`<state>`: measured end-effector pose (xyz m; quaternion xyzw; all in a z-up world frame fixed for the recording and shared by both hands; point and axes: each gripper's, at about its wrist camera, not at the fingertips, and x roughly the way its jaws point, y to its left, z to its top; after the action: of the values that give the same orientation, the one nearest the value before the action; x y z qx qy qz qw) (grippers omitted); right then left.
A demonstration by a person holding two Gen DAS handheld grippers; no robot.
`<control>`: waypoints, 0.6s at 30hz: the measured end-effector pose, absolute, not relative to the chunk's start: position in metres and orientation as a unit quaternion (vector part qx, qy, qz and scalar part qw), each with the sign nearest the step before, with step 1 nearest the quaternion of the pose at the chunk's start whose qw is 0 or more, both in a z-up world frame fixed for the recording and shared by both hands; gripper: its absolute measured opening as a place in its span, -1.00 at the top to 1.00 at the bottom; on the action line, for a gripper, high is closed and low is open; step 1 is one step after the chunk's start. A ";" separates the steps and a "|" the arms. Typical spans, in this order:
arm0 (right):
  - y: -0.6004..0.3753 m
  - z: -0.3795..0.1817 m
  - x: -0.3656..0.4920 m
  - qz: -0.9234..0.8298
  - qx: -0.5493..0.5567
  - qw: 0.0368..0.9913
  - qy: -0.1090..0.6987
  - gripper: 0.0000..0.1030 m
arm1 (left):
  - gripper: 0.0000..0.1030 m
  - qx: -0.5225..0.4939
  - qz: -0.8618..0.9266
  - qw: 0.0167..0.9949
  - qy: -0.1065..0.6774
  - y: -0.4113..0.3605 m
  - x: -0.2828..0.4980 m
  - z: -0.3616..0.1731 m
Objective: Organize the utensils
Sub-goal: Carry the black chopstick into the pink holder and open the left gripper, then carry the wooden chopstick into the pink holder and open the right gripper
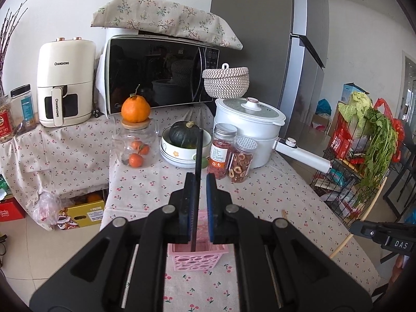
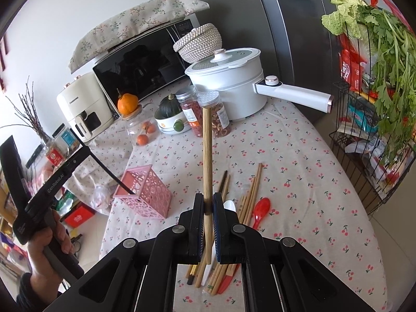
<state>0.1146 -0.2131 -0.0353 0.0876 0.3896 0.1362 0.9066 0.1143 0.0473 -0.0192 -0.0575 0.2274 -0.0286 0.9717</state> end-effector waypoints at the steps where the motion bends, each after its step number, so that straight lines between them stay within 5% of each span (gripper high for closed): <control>1: -0.213 -0.035 0.114 0.136 0.087 0.907 0.389 0.87 | 0.60 -0.056 -0.029 0.972 0.226 0.046 0.113 -0.018; 8: -0.210 -0.031 0.111 0.139 0.085 0.909 0.382 0.87 | -0.10 -0.064 -0.026 0.970 0.232 0.044 0.099 -0.015; 10: -0.207 -0.028 0.111 0.144 0.081 0.910 0.379 0.87 | -0.45 -0.067 -0.022 0.970 0.231 0.045 0.092 -0.014; 18: -0.187 -0.018 0.106 0.160 0.063 0.914 0.367 0.87 | -0.96 -0.064 -0.018 0.965 0.254 0.048 0.075 -0.012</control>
<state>0.1062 -0.1868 -0.0181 0.0634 0.3666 0.1601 0.9143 0.0746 0.0478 -0.0119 -0.0642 0.2536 -0.0179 0.9650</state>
